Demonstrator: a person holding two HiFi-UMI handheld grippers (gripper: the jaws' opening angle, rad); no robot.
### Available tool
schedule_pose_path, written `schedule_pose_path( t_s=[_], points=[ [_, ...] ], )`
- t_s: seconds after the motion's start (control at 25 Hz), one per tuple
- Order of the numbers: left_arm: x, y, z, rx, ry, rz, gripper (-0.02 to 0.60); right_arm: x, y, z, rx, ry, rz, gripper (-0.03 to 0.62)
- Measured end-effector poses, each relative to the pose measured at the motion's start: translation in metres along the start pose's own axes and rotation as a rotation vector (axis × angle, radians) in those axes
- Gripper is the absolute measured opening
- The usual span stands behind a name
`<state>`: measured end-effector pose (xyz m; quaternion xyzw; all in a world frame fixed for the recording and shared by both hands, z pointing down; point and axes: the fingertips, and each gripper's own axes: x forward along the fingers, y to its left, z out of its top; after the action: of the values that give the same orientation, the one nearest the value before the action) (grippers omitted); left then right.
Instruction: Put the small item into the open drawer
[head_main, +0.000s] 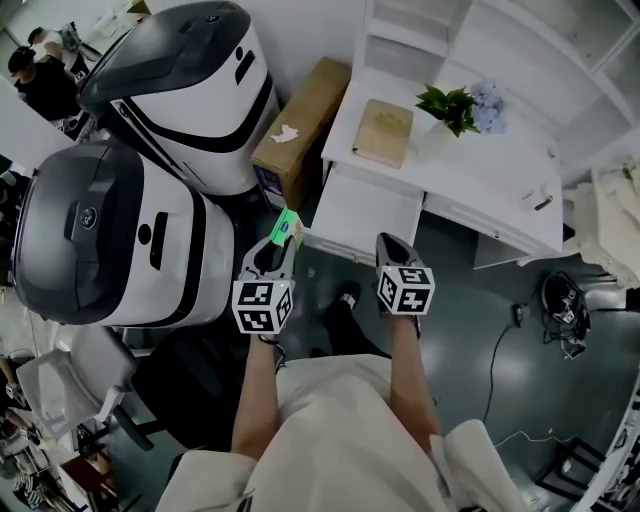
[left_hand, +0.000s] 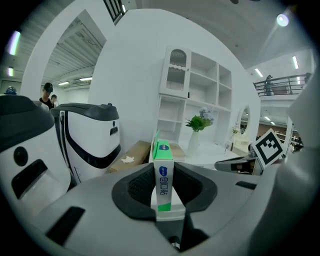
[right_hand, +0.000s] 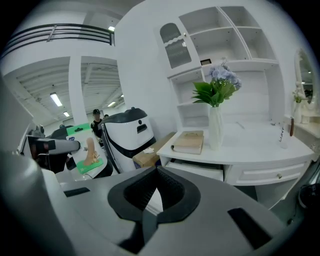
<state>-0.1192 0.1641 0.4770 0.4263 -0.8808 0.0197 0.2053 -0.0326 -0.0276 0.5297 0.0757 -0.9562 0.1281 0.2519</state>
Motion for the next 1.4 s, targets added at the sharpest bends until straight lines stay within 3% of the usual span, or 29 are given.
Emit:
schedule_pose_path(
  t_s=[0.4,0.92,1.16,1.4],
  points=[
    [0.095,-0.003,0.041,0.03,0.029,0.0,0.106,0.06,-0.055,0.056,0.044,0.017,0.012,0.025],
    [0.201,-0.015,0.043,0.025,0.122,-0.065,0.106,0.111,-0.086,0.094,-0.013,0.013,0.073,0.023],
    [0.23,-0.021,0.03,0.017,0.167,-0.113,0.106,0.127,-0.104,0.089,-0.002,0.037,0.064,0.023],
    [0.251,-0.022,0.024,0.06,0.21,-0.192,0.106,0.133,-0.107,0.076,0.019,0.074,0.03,0.023]
  ],
)
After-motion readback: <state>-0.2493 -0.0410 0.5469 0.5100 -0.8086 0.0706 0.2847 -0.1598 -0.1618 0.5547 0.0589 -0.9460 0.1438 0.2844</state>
